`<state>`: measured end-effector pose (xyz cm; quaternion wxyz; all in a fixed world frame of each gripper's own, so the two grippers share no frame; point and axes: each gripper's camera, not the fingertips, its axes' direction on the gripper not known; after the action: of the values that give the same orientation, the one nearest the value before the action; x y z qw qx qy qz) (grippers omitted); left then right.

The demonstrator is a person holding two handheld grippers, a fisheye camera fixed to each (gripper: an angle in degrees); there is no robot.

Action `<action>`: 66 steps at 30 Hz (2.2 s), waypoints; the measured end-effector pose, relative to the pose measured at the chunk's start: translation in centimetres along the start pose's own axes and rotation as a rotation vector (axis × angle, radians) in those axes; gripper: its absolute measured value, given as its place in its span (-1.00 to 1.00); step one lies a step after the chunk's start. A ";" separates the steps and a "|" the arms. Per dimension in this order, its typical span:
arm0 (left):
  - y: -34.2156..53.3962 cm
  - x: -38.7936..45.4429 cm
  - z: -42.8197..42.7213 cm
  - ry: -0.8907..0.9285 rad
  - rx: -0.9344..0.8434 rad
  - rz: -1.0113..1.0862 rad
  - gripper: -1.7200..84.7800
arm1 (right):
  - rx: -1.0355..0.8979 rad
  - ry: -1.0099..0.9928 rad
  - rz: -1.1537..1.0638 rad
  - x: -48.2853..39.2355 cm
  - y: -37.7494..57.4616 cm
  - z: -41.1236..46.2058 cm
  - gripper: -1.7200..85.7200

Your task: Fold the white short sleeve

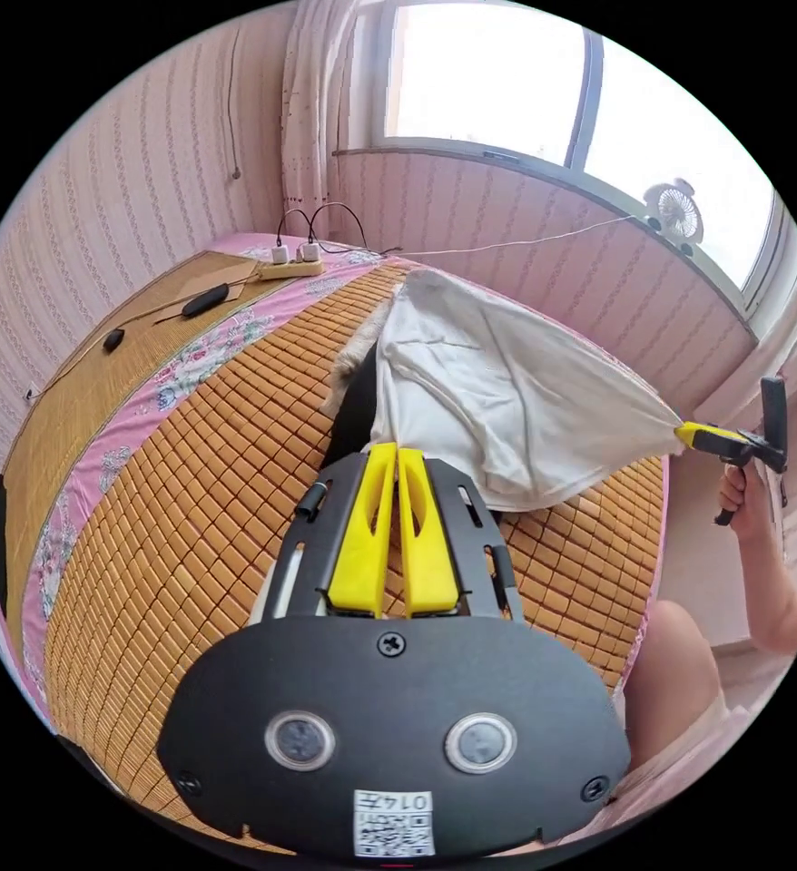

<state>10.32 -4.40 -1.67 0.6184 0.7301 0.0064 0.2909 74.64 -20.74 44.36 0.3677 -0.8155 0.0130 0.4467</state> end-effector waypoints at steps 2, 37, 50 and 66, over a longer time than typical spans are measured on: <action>1.3 0.5 -4.2 0.048 0.043 0.022 -0.98 | 0.072 -0.026 -0.013 -1.0 1.2 -6.9 -0.96; 60.2 15.3 -105.5 -0.338 1.183 -0.045 -0.98 | 0.533 -0.658 -0.814 -51.9 6.7 -46.1 -0.97; 51.6 -7.0 -98.2 -0.331 0.812 -0.504 -0.98 | 0.028 -0.295 -0.611 -58.9 -7.7 -17.7 -0.96; 48.9 -12.8 -93.4 -0.436 0.876 -0.549 -0.98 | 0.350 -0.689 -0.493 -57.2 -9.9 -8.1 -0.96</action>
<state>-57.92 63.35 43.50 0.2973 0.9335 0.1886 -0.0683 49.58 -36.07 95.09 0.5781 -0.5239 -0.2290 0.5821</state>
